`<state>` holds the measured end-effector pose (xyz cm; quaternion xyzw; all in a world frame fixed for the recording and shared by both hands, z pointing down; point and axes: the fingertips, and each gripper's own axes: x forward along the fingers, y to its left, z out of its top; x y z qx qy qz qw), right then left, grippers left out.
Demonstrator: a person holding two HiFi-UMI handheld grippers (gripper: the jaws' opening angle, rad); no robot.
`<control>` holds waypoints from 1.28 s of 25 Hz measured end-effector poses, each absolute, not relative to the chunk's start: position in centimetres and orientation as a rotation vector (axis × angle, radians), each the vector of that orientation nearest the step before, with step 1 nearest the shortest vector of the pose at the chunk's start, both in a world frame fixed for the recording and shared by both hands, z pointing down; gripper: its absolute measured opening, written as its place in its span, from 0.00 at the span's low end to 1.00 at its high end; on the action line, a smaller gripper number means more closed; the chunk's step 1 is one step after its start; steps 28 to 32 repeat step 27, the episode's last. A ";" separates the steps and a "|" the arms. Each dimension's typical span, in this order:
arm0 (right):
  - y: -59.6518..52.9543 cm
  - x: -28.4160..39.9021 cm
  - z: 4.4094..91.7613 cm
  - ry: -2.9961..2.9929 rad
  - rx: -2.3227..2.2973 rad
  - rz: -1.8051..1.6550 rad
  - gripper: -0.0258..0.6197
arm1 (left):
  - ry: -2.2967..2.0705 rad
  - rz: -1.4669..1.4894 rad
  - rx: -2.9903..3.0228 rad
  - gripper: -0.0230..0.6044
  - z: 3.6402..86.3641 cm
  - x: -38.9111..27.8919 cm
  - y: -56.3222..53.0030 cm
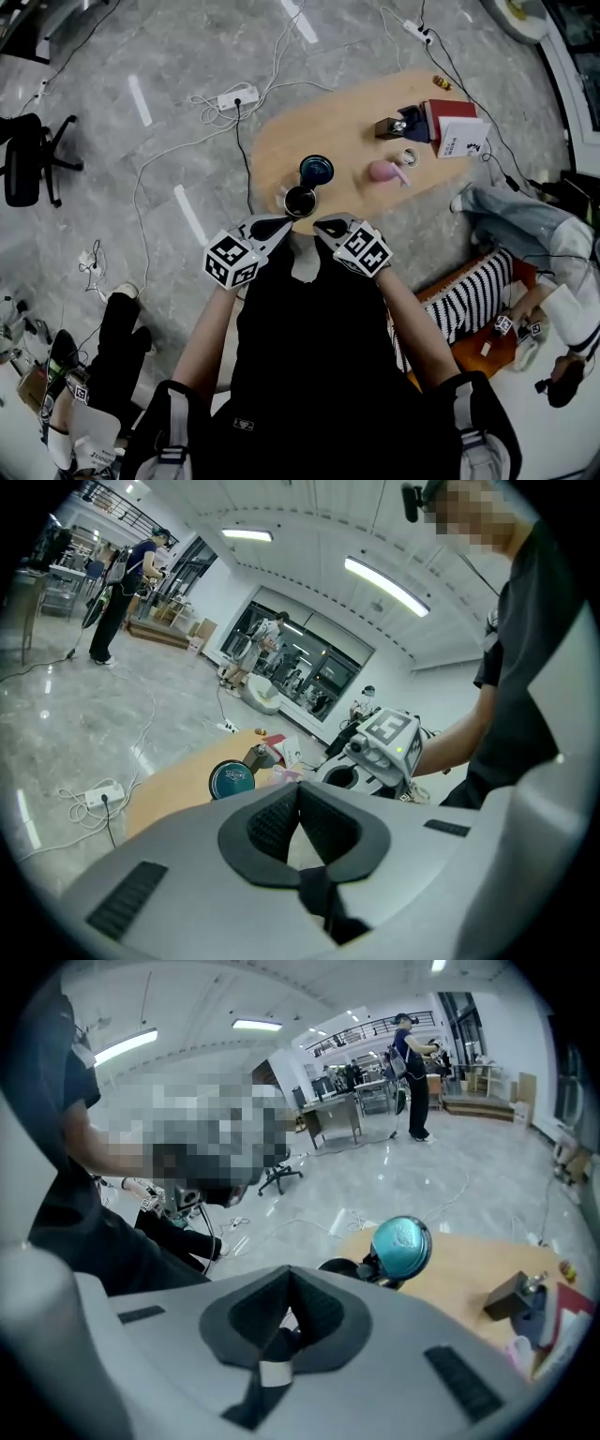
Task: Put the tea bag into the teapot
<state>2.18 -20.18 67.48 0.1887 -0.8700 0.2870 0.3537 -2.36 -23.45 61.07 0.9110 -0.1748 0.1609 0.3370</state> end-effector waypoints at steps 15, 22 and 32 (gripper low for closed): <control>-19.6 3.8 61.4 -2.297 0.682 0.684 0.05 | -0.366 0.474 2.423 0.05 59.6 -1.5 -21.5; -20.4 4.6 60.8 -2.287 0.756 0.690 0.05 | -0.336 0.487 2.463 0.05 58.5 -1.4 -22.1; -20.3 4.1 60.3 -2.292 0.766 0.679 0.05 | -0.323 0.502 2.473 0.05 58.2 -1.8 -21.9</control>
